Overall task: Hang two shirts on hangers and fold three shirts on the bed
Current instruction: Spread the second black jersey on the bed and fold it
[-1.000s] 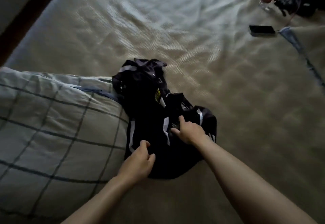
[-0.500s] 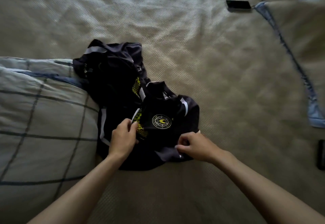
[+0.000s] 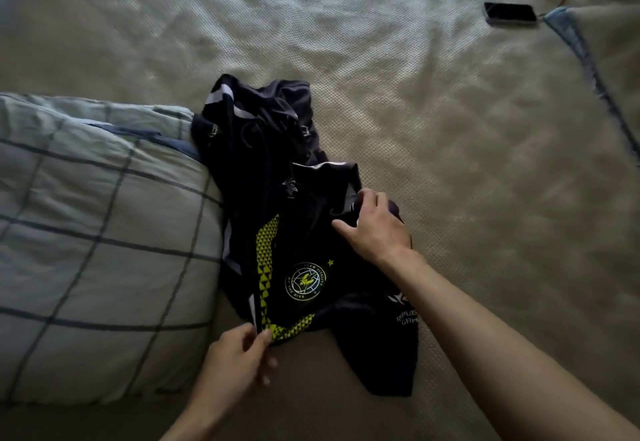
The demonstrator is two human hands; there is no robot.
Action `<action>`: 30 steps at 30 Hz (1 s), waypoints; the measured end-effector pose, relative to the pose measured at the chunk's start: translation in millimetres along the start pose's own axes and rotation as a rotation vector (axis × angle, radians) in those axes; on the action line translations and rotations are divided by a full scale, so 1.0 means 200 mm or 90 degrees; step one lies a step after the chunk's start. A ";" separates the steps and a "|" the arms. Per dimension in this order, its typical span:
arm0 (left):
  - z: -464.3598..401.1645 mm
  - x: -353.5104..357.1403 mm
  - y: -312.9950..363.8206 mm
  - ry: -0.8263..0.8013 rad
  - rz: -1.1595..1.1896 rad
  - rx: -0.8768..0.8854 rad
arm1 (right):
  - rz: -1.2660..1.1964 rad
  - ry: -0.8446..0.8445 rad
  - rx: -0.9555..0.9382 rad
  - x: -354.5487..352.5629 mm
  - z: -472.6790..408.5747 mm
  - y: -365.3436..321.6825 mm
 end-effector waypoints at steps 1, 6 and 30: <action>0.02 0.02 -0.02 -0.019 -0.013 -0.013 | 0.033 -0.019 -0.005 0.04 -0.02 -0.01; 0.12 0.09 -0.10 -0.146 -0.216 -0.017 | 0.057 -0.091 -0.002 0.15 -0.04 0.00; -0.24 0.59 1.41 -0.113 -0.576 0.652 | -0.092 0.166 -0.064 -0.53 0.35 0.32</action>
Point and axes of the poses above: each hand's wrist, its own z-axis away from the middle knuckle, its own x-axis out of the palm, y = z × x, the point moved 9 cm from there along -z, towards the middle knuckle, and after that the axes turned 14 degrees about y, right-handed, at the moved point
